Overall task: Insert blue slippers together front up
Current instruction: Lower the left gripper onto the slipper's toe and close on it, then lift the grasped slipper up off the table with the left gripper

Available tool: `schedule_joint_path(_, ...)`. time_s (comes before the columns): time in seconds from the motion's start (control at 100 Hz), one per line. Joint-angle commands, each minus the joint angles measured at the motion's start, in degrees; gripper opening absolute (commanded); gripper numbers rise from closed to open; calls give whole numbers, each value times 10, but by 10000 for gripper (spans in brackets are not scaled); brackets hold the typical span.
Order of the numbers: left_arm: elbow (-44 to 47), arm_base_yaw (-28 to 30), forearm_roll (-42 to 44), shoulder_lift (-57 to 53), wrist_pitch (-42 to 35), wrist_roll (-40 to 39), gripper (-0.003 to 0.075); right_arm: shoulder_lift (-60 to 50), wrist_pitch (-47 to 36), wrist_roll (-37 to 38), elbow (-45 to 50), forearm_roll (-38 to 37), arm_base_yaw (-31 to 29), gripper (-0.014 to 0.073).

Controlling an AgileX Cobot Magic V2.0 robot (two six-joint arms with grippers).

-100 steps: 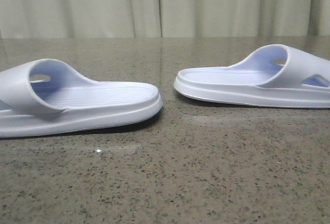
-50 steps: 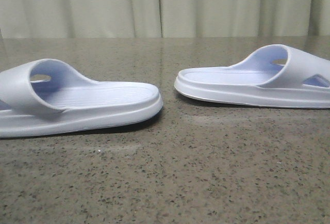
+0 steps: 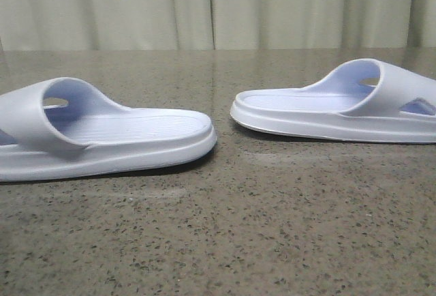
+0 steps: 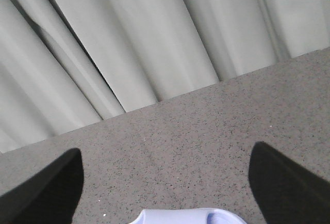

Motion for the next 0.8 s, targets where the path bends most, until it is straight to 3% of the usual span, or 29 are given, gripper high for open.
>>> schedule_joint_path(0.0,1,0,5,8,34,-3,480,5,-47,0,-23,2,-3,570)
schedule_joint_path(0.57,1,0,34,8,15,-2,21,5,-47,0,-23,2,-3,570)
schedule_joint_path(0.79,1,0,11,6,-4,43,16,5,-47,0,-23,2,-3,570)
